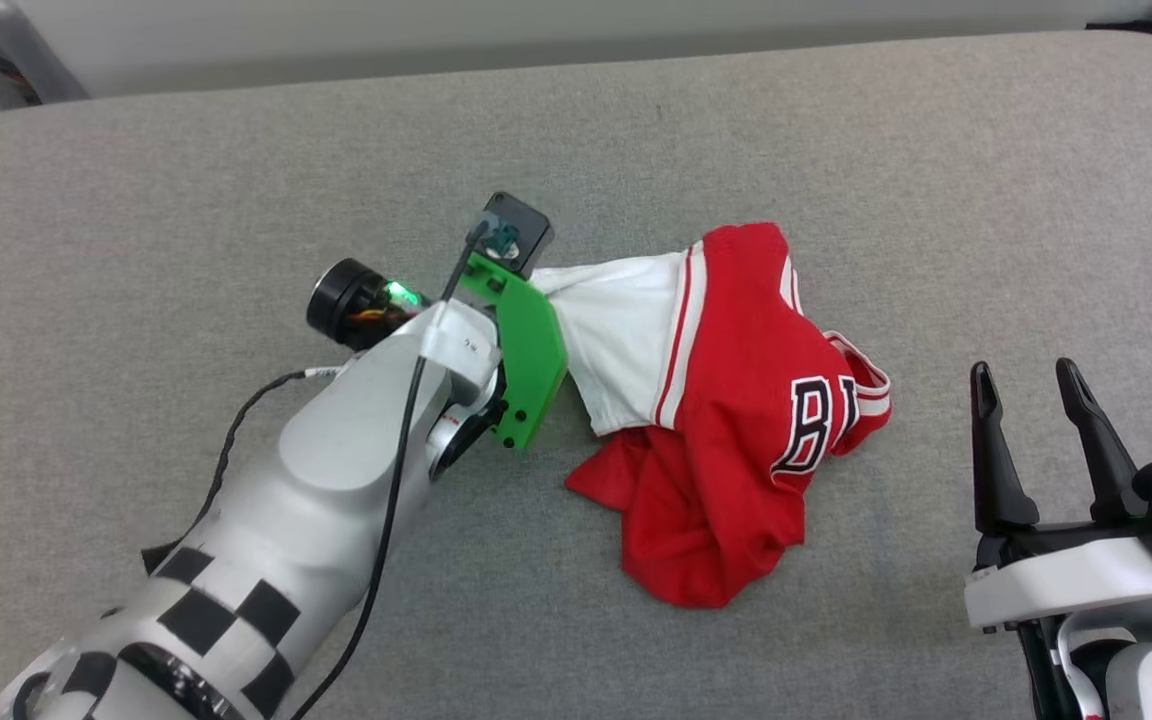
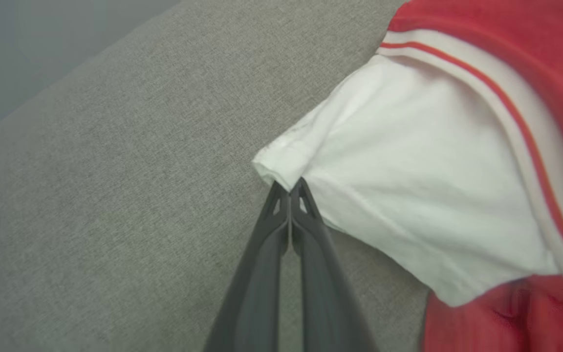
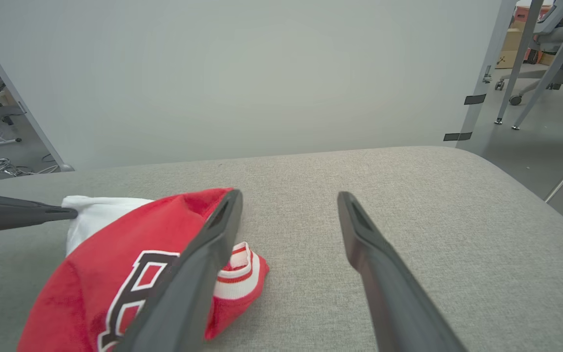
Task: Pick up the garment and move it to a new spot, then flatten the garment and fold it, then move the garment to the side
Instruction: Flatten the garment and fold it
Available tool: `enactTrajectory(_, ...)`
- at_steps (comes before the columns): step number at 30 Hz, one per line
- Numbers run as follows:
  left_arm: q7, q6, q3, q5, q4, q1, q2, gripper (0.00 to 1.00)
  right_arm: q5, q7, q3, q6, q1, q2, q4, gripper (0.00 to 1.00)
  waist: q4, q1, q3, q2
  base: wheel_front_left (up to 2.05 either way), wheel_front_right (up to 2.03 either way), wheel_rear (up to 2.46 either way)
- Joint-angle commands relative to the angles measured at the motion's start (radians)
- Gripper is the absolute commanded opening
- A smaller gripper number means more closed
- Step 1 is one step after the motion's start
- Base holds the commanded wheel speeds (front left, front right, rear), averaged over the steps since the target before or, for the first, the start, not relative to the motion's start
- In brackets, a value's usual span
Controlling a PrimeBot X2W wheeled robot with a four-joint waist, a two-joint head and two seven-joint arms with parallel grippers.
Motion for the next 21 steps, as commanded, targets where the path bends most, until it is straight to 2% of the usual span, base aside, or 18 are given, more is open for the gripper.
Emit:
enactTrajectory(1,-0.019,0.015,0.012,-0.01,-0.015,0.038,0.027,0.0,-0.007,0.004,-0.005,-0.001,0.011,0.001,-0.008,1.0,0.035,0.0,-0.051,0.0,0.0,0.0,0.0)
enactTrajectory(2,-0.027,0.022,0.018,-0.015,-0.029,0.056,0.04,0.0,-0.008,0.006,-0.008,-0.001,0.017,0.001,-0.01,1.0,0.04,0.0,-0.063,0.0,0.0,0.0,0.0)
enactTrajectory(3,-0.058,0.058,0.04,-0.028,-0.096,0.125,0.098,0.0,-0.01,0.017,-0.019,-0.001,0.038,0.001,-0.02,1.0,0.056,0.0,-0.093,0.0,0.0,0.0,0.0)
enactTrajectory(8,-0.063,0.131,0.074,-0.055,-0.241,0.255,0.203,0.0,-0.009,0.028,-0.033,-0.001,0.067,0.002,-0.033,1.0,0.082,0.0,-0.129,0.0,0.0,0.0,0.0)
enactTrajectory(11,-0.048,0.193,0.107,-0.082,-0.349,0.344,0.276,0.0,-0.008,0.033,-0.035,-0.001,0.079,0.002,-0.039,1.0,0.094,0.0,-0.145,0.0,0.0,0.0,0.0)
enactTrajectory(16,-0.031,0.323,0.183,-0.141,-0.524,0.508,0.39,0.0,-0.007,0.041,-0.039,-0.001,0.097,0.002,-0.048,1.0,0.106,0.0,-0.162,0.0,0.0,0.0,0.0)
enactTrajectory(17,-0.028,0.378,0.216,-0.168,-0.58,0.58,0.433,0.0,-0.006,0.045,-0.04,-0.001,0.101,0.002,-0.053,1.0,0.107,0.0,-0.165,0.0,0.0,0.0,0.0)
enactTrajectory(21,-0.036,0.45,0.266,-0.222,-0.648,0.7,0.47,0.0,-0.006,0.052,-0.042,-0.001,0.102,0.002,-0.06,1.0,0.103,0.0,-0.165,0.0,0.0,0.0,0.0)
